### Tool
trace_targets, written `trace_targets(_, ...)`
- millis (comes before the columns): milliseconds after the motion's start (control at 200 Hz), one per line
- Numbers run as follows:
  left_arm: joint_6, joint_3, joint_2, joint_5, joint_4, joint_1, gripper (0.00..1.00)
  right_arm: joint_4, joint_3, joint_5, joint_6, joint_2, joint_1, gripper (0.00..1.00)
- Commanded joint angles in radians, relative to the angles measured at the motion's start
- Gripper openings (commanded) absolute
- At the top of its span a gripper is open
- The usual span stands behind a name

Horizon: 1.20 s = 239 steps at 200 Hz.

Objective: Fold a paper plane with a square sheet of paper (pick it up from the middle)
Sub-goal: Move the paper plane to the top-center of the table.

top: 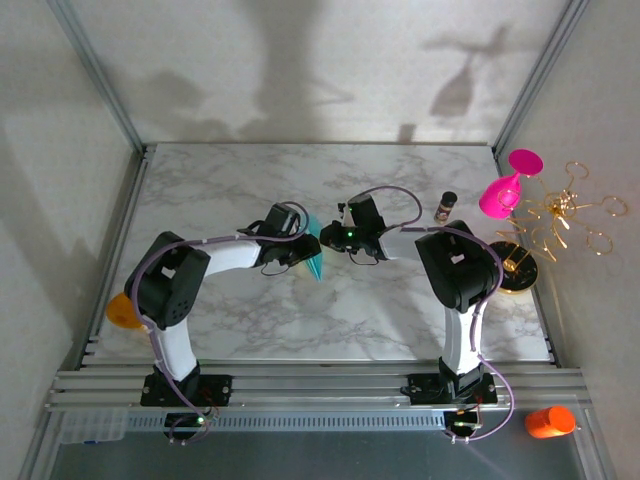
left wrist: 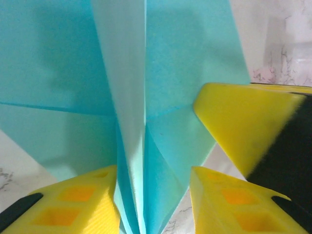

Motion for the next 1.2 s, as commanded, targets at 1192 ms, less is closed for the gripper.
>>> trace_targets(1192, 0.088, 0.140, 0.021, -0.196, -0.233, -0.009, 0.03, -0.102, -0.031, 0.181, -0.045, -0.136, -0.005, 0.45)
